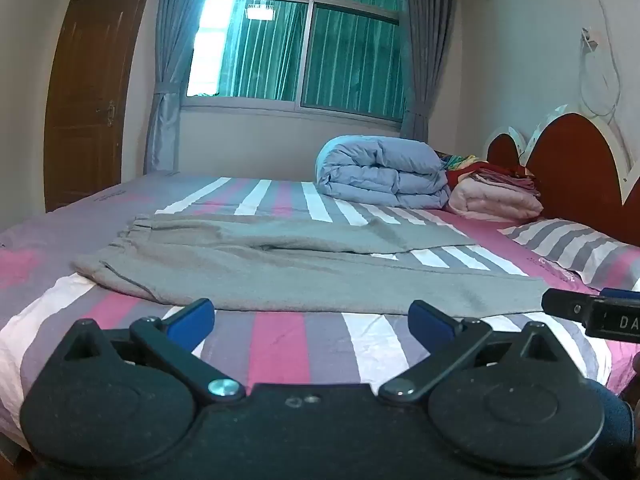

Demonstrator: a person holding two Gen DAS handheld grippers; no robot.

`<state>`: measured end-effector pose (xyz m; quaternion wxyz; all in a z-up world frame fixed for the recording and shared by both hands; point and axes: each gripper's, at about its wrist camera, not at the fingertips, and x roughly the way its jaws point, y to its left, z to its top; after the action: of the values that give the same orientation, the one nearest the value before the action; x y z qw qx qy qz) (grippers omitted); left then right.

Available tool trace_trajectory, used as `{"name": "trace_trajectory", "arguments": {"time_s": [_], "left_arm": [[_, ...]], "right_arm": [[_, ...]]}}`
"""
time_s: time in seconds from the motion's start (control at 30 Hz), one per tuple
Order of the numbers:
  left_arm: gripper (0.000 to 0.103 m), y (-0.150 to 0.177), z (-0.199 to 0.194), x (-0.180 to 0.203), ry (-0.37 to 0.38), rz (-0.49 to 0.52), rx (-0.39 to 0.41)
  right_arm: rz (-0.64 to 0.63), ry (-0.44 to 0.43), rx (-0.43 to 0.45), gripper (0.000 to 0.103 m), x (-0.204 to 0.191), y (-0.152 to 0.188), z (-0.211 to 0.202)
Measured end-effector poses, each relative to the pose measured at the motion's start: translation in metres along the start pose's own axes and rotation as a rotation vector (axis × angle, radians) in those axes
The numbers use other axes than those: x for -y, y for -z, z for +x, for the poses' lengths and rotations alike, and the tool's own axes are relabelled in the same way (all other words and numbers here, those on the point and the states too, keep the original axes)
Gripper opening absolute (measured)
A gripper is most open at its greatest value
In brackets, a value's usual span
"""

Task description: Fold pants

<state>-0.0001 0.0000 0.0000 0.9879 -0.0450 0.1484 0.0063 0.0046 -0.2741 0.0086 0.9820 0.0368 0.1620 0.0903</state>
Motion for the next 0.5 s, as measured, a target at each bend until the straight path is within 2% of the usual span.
{"name": "trace_trajectory", "arguments": {"time_s": [0.5], "left_arm": [[0.097, -0.0005, 0.0043, 0.002, -0.005, 0.009, -0.024]], "right_arm": [[0.014, 0.004, -0.003, 0.103, 0.0058, 0.0054, -0.0003]]}}
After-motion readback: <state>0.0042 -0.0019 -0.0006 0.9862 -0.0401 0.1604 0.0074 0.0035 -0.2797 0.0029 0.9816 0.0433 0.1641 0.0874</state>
